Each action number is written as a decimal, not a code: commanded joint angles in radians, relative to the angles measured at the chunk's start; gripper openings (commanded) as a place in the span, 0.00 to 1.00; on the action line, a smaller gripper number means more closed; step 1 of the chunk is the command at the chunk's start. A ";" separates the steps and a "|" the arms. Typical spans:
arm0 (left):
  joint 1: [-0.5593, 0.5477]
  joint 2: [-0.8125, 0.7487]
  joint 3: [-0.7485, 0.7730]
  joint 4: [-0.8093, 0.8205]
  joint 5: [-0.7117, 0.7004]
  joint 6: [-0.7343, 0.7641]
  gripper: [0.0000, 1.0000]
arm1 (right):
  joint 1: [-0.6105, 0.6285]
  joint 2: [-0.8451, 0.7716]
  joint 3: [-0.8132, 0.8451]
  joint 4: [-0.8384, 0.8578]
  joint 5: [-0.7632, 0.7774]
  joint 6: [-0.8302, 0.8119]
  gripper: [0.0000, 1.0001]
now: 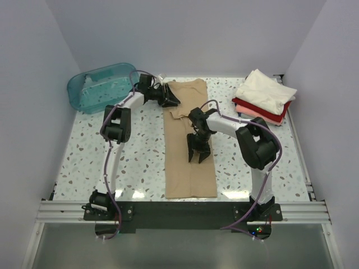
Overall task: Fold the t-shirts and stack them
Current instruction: Fold the tshirt
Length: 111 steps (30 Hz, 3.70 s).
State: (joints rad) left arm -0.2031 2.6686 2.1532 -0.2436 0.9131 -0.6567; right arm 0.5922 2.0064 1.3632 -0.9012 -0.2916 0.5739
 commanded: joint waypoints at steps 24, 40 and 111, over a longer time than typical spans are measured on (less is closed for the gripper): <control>-0.004 -0.383 -0.226 0.146 -0.172 0.089 0.54 | 0.040 -0.280 -0.188 -0.119 0.061 -0.164 0.57; -0.099 -1.097 -1.116 -0.181 -0.505 0.289 0.53 | 0.199 -0.345 -0.423 0.030 0.008 -0.057 0.51; -0.464 -1.382 -1.483 -0.316 -0.596 0.080 0.00 | 0.201 -0.429 -0.336 -0.087 0.066 -0.082 0.00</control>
State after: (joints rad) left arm -0.6636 1.3350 0.6006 -0.5270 0.3653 -0.6067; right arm 0.7910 1.6302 0.9565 -0.9104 -0.2684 0.4751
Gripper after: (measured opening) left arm 0.046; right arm 0.029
